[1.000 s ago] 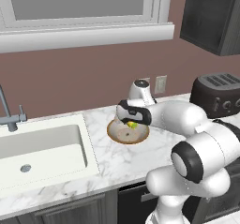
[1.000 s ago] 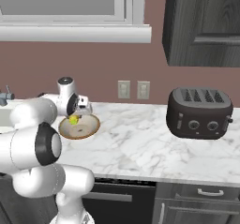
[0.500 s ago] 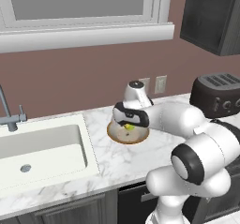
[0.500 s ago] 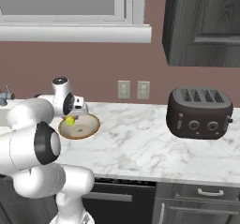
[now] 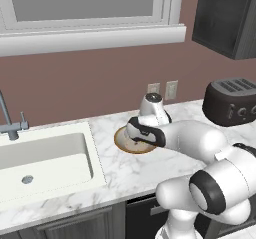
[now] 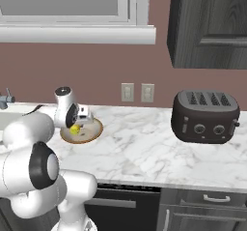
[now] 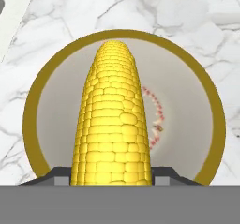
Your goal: Pick the potatos from the cabinet and place them in one bowl. Pick the corn from the sink and place it in the other bowl.
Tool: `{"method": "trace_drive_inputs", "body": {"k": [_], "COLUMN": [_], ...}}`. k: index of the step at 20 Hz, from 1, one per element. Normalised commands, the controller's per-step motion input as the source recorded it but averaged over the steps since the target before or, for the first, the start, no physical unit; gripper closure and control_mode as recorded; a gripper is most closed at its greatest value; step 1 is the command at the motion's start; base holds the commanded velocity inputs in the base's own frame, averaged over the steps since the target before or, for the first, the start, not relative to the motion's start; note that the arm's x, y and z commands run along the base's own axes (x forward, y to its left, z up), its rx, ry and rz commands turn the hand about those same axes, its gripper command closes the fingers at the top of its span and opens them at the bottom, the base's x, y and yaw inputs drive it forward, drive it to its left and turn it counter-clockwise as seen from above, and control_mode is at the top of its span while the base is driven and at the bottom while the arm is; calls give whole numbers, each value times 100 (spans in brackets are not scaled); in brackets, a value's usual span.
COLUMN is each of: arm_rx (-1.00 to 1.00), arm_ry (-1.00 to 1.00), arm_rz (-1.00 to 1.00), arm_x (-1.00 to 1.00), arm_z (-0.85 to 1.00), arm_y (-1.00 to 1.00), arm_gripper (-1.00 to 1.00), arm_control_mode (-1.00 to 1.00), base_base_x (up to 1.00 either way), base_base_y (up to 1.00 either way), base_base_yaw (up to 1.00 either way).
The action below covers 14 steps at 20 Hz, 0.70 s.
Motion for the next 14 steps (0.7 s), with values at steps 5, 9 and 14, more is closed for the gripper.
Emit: {"method": "trace_drive_inputs", "body": {"k": [5,9,14], "arm_rx": [0,0,0], "arm_ry": [5,0,0], "arm_rz": [0,0,0], "arm_x": [18,0,0], "arm_z": [-10,-3,-29], "arm_y": [-24,1,3], "arm_gripper": [100,100,100], "arm_control_mode": [-100,-100,-100], "base_base_x": [0,0,0], "base_base_y": [0,0,0], "base_base_yaw": [0,0,0]}}
